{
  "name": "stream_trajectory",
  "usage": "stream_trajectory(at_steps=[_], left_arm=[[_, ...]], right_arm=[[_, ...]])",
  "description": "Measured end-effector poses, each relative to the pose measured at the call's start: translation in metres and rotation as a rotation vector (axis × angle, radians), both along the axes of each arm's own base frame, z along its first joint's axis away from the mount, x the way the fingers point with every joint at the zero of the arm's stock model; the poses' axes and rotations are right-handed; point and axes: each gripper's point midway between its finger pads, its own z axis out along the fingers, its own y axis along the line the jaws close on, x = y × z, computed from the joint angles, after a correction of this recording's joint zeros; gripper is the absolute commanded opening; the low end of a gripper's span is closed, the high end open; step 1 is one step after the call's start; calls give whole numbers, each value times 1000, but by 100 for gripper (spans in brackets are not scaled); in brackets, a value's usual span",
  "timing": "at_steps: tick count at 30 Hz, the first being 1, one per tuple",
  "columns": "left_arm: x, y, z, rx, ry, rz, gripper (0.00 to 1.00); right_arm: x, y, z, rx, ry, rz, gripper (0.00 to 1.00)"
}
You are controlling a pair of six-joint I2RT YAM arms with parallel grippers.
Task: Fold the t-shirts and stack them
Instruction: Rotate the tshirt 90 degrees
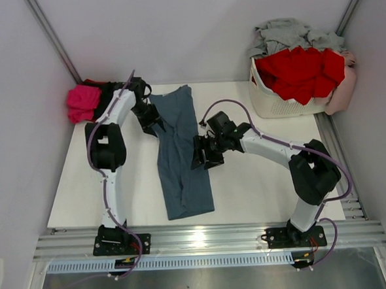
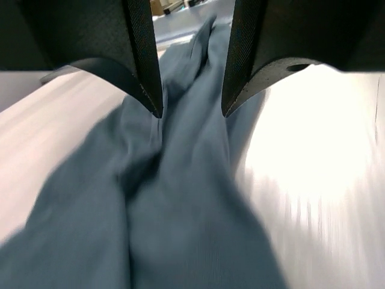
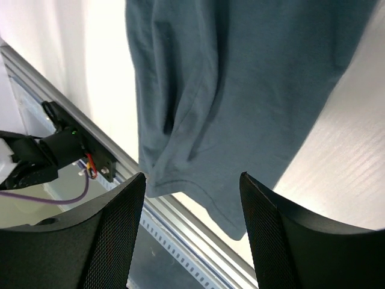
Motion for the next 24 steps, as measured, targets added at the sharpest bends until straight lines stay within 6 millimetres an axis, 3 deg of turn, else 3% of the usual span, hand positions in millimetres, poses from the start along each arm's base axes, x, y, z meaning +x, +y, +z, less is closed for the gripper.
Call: stream_trajectory(at_steps=[6, 9, 11, 16, 18, 21, 24], left_arm=[[-62, 10, 52, 43, -83, -8, 47], [-102, 18, 61, 73, -103, -12, 47], [-132, 20, 49, 85, -93, -22, 46], [-228, 26, -12, 127, 115, -60, 46], [-258, 27, -27, 143, 191, -81, 46], [-286, 21, -37, 154, 222, -125, 45], [-293, 10, -40, 138, 208, -155, 45]], right_arm=[[-1, -9, -17, -69, 11, 3, 68], [-3, -20, -30, -118, 6, -6, 69], [-10, -30, -45, -158, 25, -13, 69], [-31, -53, -76, -246, 80, -19, 69], [-37, -59, -82, -259, 96, -20, 69], [-40, -61, -82, -251, 88, -20, 68], [-43, -59, -82, -227, 93, -17, 67]])
